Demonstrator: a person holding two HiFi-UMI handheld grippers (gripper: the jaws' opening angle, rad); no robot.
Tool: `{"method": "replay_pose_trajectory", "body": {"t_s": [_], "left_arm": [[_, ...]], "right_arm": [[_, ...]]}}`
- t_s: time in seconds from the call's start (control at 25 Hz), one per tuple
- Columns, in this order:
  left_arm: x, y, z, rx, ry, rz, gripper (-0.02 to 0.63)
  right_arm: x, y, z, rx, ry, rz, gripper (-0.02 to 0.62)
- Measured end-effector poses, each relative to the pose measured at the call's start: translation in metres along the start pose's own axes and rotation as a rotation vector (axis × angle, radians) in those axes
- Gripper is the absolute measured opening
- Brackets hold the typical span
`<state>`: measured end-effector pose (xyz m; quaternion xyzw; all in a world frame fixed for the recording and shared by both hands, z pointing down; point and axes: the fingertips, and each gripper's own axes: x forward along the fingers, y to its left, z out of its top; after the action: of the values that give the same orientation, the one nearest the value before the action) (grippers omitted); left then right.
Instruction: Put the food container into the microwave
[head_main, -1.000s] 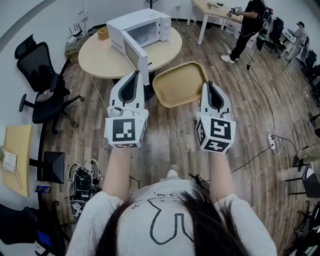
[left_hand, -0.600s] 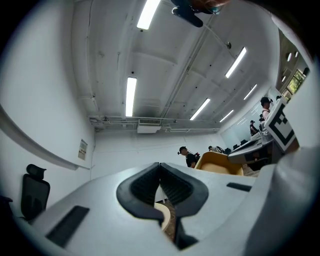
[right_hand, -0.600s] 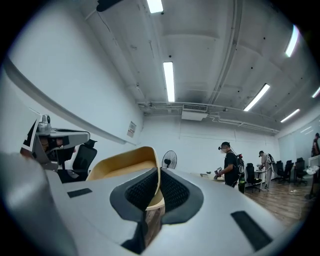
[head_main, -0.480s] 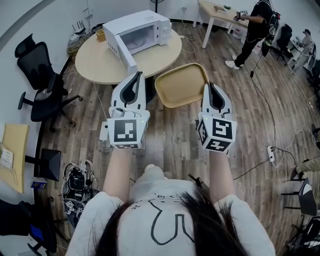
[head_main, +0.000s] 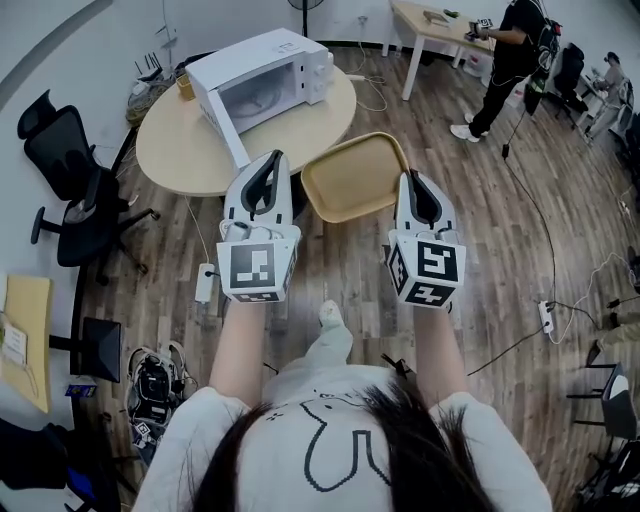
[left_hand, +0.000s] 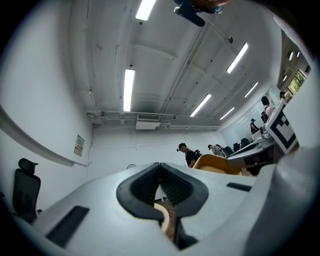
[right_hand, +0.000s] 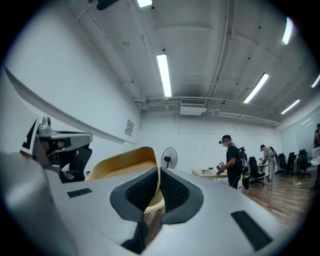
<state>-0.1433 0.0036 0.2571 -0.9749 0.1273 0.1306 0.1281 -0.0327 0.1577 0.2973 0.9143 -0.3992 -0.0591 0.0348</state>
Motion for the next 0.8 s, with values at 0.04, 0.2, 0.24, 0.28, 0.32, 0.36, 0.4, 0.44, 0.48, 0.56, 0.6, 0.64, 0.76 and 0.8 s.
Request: {"method": "replay_pose_trajectory", "body": {"t_s": [0.04,0.2,0.24,0.28,0.32,0.36,0.4,0.44,0.48,0.56,0.6,0.64,0.76,0.8], "left_arm": [[0.011,-0.001,-0.005,-0.005,0.001,0.0,0.009],[0.055,0.005,-0.025,-0.023,0.008,0.026,0.009],[0.067,0.008,-0.03,-0.027,0.012,0.033,0.009],[0.079,0.011,-0.035,-0.031,0.016,0.041,0.009],[0.091,0.015,-0.04,-0.035,0.02,0.049,0.009],[0.102,0.02,-0.044,-0.039,0.024,0.059,0.009],[0.113,0.024,-0.049,-0.043,0.027,0.07,0.009],[0.124,0.029,-0.053,-0.047,0.031,0.081,0.009],[0.135,0.033,-0.058,-0.052,0.035,0.092,0.009],[0.156,0.04,-0.07,-0.065,0.046,0.109,0.009],[0.166,0.044,-0.076,-0.069,0.051,0.115,0.009],[0.176,0.047,-0.081,-0.071,0.056,0.118,0.009],[0.2,0.059,-0.098,-0.081,0.075,0.129,0.009],[0.206,0.062,-0.103,-0.083,0.081,0.132,0.009]], "right_arm": [[0.009,-0.008,-0.002,0.001,0.002,-0.005,0.039],[0.055,-0.036,-0.008,0.007,0.005,-0.011,0.04],[0.068,-0.042,-0.009,0.009,0.008,-0.01,0.04],[0.082,-0.045,-0.011,0.01,0.012,-0.005,0.04],[0.096,-0.048,-0.012,0.009,0.016,0.002,0.04],[0.11,-0.05,-0.014,0.005,0.02,0.011,0.04],[0.124,-0.052,-0.015,0.001,0.024,0.019,0.04],[0.138,-0.054,-0.017,-0.002,0.028,0.028,0.04],[0.151,-0.056,-0.019,-0.002,0.034,0.036,0.04],[0.179,-0.06,-0.026,0.0,0.049,0.052,0.04],[0.192,-0.061,-0.028,0.0,0.055,0.059,0.04],[0.206,-0.062,-0.03,0.0,0.059,0.065,0.04],[0.239,-0.063,-0.034,-0.002,0.067,0.078,0.04],[0.247,-0.063,-0.036,-0.001,0.07,0.08,0.04]]}}
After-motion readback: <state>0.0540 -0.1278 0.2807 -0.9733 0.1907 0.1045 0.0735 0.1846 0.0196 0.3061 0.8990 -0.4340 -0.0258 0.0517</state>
